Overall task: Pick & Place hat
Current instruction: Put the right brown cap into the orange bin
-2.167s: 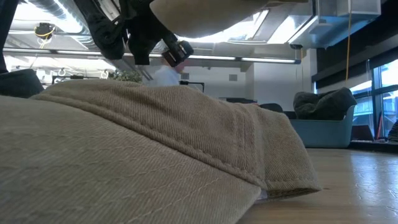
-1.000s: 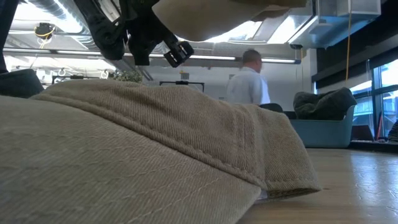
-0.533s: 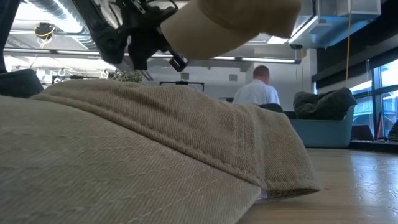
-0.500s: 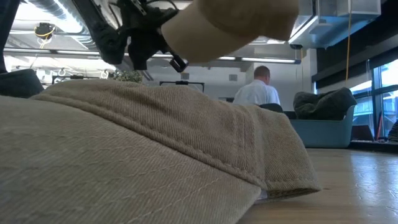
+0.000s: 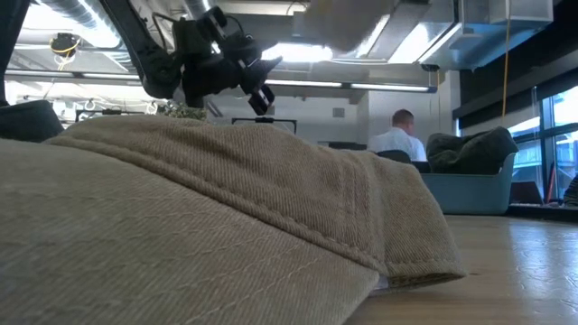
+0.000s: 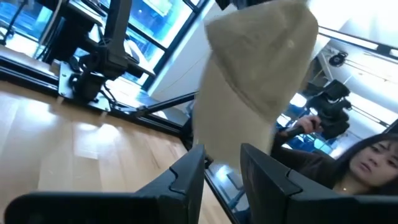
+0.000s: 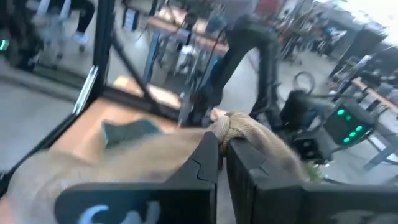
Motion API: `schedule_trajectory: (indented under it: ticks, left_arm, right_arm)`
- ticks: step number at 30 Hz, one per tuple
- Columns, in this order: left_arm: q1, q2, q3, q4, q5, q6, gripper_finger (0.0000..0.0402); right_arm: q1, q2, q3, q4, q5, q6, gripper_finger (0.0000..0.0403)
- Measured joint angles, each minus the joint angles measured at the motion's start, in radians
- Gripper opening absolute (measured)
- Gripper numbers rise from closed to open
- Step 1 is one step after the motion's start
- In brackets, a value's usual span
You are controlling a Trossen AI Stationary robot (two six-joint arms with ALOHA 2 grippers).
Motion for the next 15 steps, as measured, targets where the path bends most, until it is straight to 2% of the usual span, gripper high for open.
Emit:
schedule_trajectory:
  ticks: [5, 8, 12, 15]
  left_arm:
    - [-0.013, 0.0, 0.0, -0.002, 0.025, 0.011, 0.0099]
    - [-0.031, 0.0, -0.005, 0.007, 0.035, 0.047, 0.01]
    - [-0.048, 0.0, -0.038, 0.051, 0.012, 0.084, 0.01]
    - [-0.062, -0.001, -0.063, 0.099, 0.008, 0.089, 0.01]
  right_arm:
    - [-0.07, -0.032, 0.0, 0.036, 0.071, -0.052, 0.0017]
    - [-0.139, -0.036, 0.0, 0.037, 0.072, -0.086, 0.0017]
    - [-0.238, -0.034, 0.0, 0.033, 0.041, -0.141, 0.0017]
    - [-0.326, -0.031, 0.0, 0.031, -0.024, -0.18, 0.0017]
